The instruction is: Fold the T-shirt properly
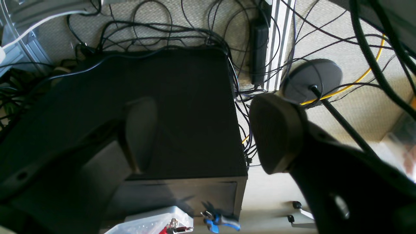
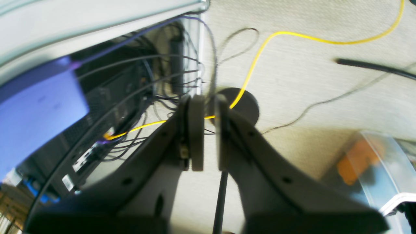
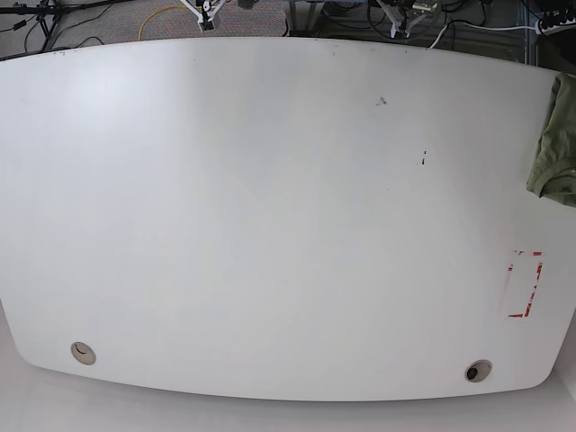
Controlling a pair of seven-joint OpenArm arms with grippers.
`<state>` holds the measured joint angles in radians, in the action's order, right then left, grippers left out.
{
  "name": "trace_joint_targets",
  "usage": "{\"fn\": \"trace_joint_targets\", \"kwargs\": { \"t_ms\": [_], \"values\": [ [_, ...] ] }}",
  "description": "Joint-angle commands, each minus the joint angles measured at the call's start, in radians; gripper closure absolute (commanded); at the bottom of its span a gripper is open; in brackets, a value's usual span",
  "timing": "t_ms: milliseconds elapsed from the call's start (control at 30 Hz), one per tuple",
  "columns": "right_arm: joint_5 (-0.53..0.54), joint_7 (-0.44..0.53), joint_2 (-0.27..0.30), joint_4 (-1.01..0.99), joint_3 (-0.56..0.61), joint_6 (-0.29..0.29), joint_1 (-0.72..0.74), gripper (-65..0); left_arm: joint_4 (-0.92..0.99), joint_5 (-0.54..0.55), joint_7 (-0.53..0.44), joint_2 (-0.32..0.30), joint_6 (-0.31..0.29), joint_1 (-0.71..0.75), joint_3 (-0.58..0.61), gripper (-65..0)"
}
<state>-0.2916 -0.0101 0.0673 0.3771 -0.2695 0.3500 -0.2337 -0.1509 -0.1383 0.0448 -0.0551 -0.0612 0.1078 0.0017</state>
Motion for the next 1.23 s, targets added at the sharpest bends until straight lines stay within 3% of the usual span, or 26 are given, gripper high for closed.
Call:
{"fn": "trace_joint_targets", "kwargs": {
  "t_ms": [0, 233, 1200],
  "values": [
    [-0.002, 0.002, 0.009, -0.028, -0.003, -0.009, 0.017, -5.5, 0.001, -0.001, 0.004, 0.013, 0.004, 0.002, -0.001, -44.0],
    [-0.002, 0.002, 0.006, -0.034, -0.001, -0.010, 0.032, -5.5, 0.001, -0.001, 0.005, 0.018, 0.060, -0.009, -0.001, -44.2],
    [0.002, 0.005, 0.004, -0.034, -0.003, -0.004, 0.040, -5.5, 0.000, -0.002, 0.033, 0.013, 0.060, -0.021, -0.001, -44.3]
  ]
}}
